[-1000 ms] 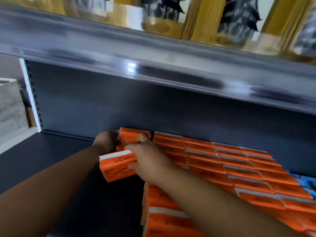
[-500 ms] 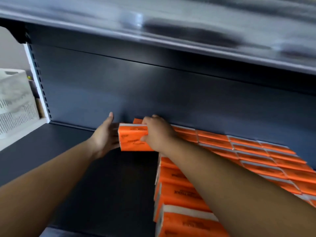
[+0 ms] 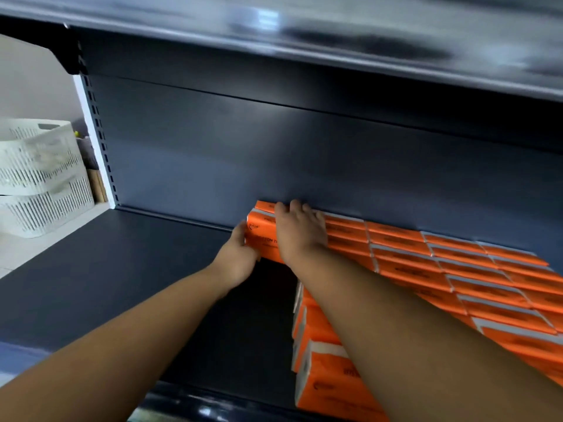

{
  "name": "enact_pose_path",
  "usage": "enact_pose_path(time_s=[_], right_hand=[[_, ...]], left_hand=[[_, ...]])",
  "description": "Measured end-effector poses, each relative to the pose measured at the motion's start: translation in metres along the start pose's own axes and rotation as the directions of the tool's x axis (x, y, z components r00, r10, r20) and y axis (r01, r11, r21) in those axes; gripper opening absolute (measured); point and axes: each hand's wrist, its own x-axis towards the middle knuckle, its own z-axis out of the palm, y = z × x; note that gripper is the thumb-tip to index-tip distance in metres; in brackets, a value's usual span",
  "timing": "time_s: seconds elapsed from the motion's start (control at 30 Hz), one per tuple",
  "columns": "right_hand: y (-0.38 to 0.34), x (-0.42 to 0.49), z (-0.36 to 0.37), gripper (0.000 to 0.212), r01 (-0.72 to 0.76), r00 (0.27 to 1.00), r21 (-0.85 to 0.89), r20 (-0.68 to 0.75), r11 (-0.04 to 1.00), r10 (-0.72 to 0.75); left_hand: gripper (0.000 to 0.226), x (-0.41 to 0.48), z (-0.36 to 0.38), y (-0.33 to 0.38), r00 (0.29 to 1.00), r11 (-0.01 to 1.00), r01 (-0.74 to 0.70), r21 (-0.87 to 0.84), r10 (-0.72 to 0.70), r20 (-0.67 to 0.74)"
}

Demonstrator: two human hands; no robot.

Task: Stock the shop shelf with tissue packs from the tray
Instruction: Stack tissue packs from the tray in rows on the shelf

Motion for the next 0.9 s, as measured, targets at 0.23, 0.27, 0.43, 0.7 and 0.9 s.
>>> enact_pose_path(time_s=[0.23, 0.27, 0.43, 0.7, 0.9], right_hand=[[0.006, -0.001, -0.01, 0.042, 0.042, 0.998, -0.009, 0.05, 0.999, -0.041], [0.007, -0.001, -0.012, 0.042, 0.047, 0.997, -0.015, 0.055, 0.999, -0.046], [0.011, -0.007, -0.029, 0.042, 0.067, 0.995, -0.004, 0.077, 0.998, -0.066], [0.059, -0.054, -0.063, 0.052, 0.169, 0.984, -0.006, 0.056, 0.986, -0.169], [0.102, -0.114, -0.102, 0.058, 0.144, 0.986, -0.025, 0.088, 0.989, -0.142]], left_hand=[[0.071, -0.004, 0.009, 0.005, 0.999, 0.999, 0.011, -0.039, -0.009, 0.036], [0.076, -0.007, 0.009, 0.005, 0.998, 0.999, 0.004, -0.034, -0.002, 0.063], [0.102, -0.02, 0.001, 0.016, 1.0, 0.997, 0.001, 0.083, -0.003, 0.02], [0.067, -0.063, -0.012, 0.069, 0.98, 0.776, -0.162, 0.609, 0.197, 0.01], [0.063, -0.103, 0.006, 0.108, 0.96, 0.596, -0.271, 0.755, 0.228, 0.165]])
